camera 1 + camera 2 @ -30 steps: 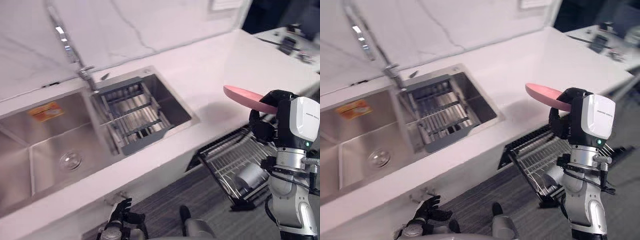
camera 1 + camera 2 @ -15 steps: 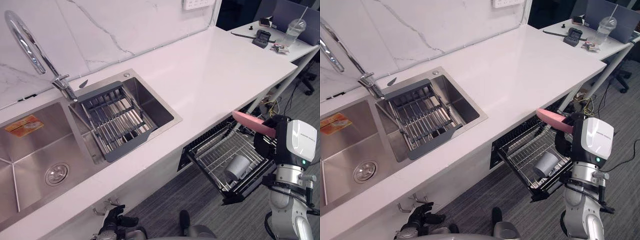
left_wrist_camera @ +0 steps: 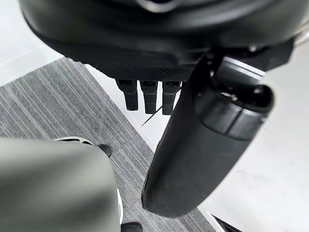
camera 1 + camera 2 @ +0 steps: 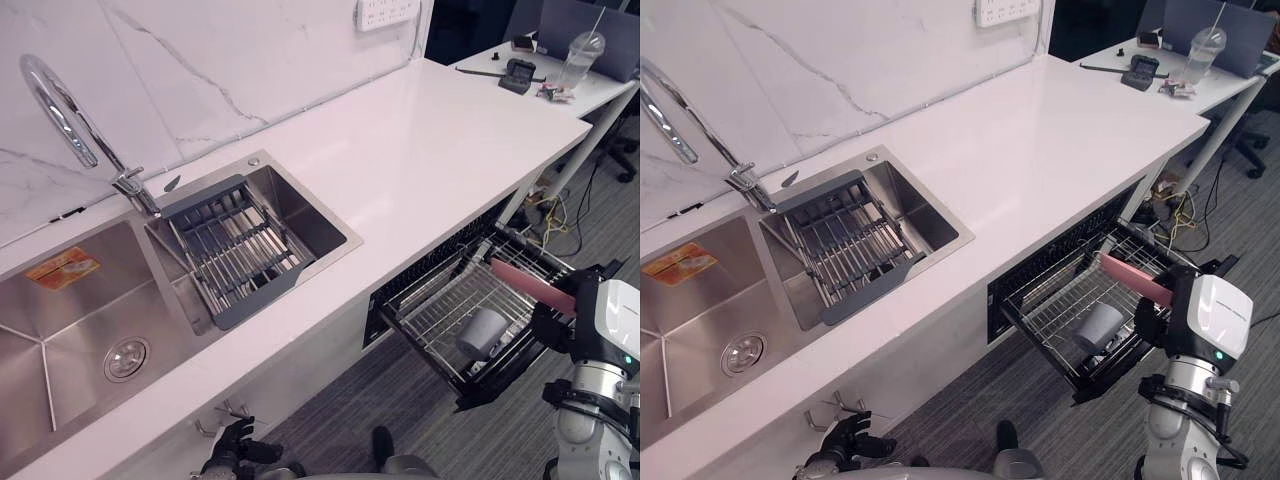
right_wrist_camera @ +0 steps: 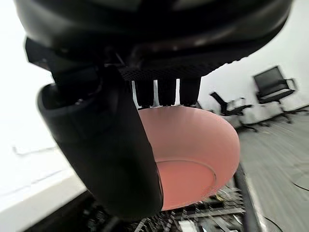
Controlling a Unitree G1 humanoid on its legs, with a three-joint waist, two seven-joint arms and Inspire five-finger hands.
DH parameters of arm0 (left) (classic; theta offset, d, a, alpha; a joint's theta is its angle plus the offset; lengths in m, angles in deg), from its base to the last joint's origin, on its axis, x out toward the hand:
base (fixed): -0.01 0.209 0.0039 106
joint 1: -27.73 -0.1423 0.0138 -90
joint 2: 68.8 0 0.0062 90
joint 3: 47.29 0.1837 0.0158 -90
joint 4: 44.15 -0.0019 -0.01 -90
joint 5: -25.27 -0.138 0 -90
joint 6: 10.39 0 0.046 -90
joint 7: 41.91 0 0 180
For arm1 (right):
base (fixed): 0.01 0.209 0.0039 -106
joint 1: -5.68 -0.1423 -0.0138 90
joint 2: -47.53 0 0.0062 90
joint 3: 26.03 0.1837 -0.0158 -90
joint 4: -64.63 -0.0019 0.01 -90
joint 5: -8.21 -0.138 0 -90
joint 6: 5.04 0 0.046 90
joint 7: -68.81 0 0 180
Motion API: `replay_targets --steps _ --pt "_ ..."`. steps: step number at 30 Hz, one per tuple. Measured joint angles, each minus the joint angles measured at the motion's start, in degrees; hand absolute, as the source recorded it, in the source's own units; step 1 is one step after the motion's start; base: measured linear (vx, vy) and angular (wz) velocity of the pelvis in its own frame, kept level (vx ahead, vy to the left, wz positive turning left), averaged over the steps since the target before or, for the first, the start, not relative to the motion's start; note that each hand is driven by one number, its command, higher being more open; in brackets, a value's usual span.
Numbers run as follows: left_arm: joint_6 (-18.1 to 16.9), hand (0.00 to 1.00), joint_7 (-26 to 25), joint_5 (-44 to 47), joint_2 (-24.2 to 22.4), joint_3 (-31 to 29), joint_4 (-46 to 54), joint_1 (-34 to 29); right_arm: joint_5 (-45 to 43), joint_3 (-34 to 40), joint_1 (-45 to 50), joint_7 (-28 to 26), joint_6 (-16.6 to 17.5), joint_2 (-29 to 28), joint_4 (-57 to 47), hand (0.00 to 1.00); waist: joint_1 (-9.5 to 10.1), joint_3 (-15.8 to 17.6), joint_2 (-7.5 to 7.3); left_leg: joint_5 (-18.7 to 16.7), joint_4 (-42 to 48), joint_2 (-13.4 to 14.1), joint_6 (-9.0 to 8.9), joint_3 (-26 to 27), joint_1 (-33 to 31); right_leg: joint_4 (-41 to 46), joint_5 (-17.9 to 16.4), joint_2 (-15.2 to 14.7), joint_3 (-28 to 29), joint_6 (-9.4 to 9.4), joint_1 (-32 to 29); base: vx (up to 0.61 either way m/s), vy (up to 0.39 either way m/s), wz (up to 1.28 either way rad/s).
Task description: Walk over to the sink, pick up the cup, carry it to the dishwasher, place the cup inside the dishwasher, then close the dishwasher door
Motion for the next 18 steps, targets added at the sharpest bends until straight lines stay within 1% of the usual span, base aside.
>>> replay_targets --steps 3,5,6,7,11,14,18 --pt "-1.98 0.9 -0.16 -0.12 -0.96 1.05 0.83 -0.12 -1.47 0.58 -1.21 0.36 -0.75 0.31 0.25 0.3 0.25 1.07 1.67 0.75 -0.15 -0.1 0.47 0.19 -1.95 2.03 -0.3 -0.4 0.13 0.2 -3.11 0.0 0.0 0.0" --pt "-2.42 0.9 -0.21 -0.11 -1.81 1.07 2.06 -0.2 -2.27 0.57 -2.38 0.39 -1.03 0.3 0.56 0.3 0.73 1.99 1.94 0.86 -0.03 -0.23 0.62 0.41 -2.87 3.72 -0.96 -0.62 0.32 0.24 -4.91 -0.02 0.009 -0.03" --pt "-2.7 0.9 -0.25 -0.05 -2.32 1.12 2.89 -0.11 -2.27 0.55 -2.85 0.58 -1.06 0.31 0.58 0.3 1.49 2.89 1.85 0.85 0.16 -0.23 0.63 0.74 -3.12 5.03 -1.52 -0.65 0.48 0.27 -5.78 -0.04 0.017 -0.07" --pt "-2.85 0.9 -0.36 0.03 -2.57 1.14 3.35 -0.06 -2.29 0.52 -3.0 0.73 -1.07 0.3 0.58 0.3 1.73 3.07 1.77 0.85 0.24 -0.23 0.64 0.83 -3.45 5.75 -1.85 -0.7 0.5 0.29 -6.49 -0.04 0.011 -0.01" --pt "-3.82 0.9 -1.42 0.19 -2.9 2.2 5.18 0.01 -4.49 0.04 -6.23 1.03 -1.08 0.68 0.58 0.3 2.29 5.11 1.03 0.91 0.72 -0.31 0.78 1.34 -5.34 9.18 -3.29 -0.98 0.72 0.25 -9.76 -0.04 0.003 -0.01" --pt "-3.97 0.9 -1.69 0.44 -2.88 2.23 5.97 0.37 -5.98 0.05 -7.2 1.51 -1.08 2.49 0.77 0.3 2.9 6.15 1.04 0.93 0.81 -0.35 0.8 1.44 -6.56 10.82 -3.92 -1.08 0.81 0.21 -11.68 0.0 0.0 0.0" --pt "-4.39 0.9 -2.49 1.38 -2.58 2.61 6.56 1.32 -9.1 0.05 -11.27 2.06 -1.07 4.96 5.55 0.3 3.21 8.67 0.94 1.02 1.2 -0.42 0.81 1.44 -7.49 13.34 -5.13 -1.29 0.77 0.2 -13.79 0.0 -0.001 0.01"
